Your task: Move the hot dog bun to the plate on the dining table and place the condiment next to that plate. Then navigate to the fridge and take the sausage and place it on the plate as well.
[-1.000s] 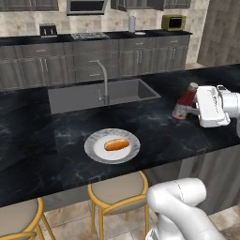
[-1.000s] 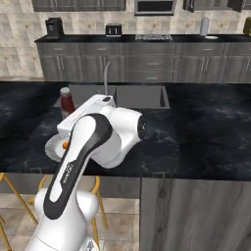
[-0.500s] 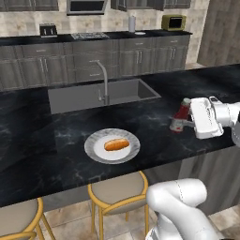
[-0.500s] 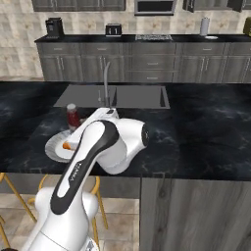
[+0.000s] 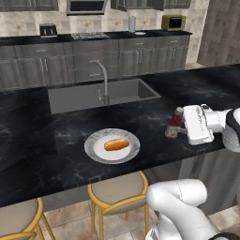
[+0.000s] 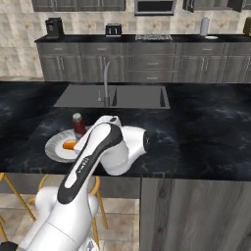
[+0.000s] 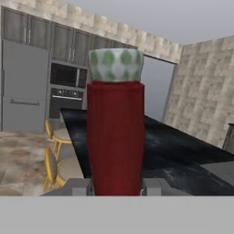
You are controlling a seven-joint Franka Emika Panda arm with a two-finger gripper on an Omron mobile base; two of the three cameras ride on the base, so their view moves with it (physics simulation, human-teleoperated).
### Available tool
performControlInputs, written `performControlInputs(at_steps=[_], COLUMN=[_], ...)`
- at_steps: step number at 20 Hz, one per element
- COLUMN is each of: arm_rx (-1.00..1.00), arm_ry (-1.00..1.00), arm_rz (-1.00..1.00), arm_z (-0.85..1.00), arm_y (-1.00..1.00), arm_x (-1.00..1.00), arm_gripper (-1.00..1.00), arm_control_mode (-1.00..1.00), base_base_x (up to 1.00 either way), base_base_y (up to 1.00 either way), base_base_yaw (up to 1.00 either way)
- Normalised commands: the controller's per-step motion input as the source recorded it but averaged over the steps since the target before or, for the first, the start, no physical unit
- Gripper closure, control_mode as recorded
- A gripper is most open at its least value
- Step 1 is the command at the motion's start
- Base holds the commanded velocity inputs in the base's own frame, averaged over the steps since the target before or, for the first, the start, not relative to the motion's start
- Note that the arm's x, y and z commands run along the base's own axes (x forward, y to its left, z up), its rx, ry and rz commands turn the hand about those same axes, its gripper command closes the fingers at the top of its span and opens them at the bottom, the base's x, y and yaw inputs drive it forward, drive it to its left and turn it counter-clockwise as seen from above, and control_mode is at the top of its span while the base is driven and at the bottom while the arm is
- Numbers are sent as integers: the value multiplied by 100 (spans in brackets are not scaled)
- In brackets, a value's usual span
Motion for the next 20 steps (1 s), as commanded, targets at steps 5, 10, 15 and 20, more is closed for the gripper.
performControlInputs(at_steps=[5,10,15,20], arm_rx=[0,0,0,0], arm_ry=[0,0,1,1], arm_rz=[1,3,2,2], arm_z=[-37,-40,-48,-48], arm_y=[0,-1,-2,-2], arm_x=[32,33,30,31], arm_gripper=[100,100,100,100], arm_control_mode=[-100,-100,-100,-100], base_base_x=[0,0,0,0], base_base_y=[0,0,0,0], base_base_yaw=[0,0,0,0])
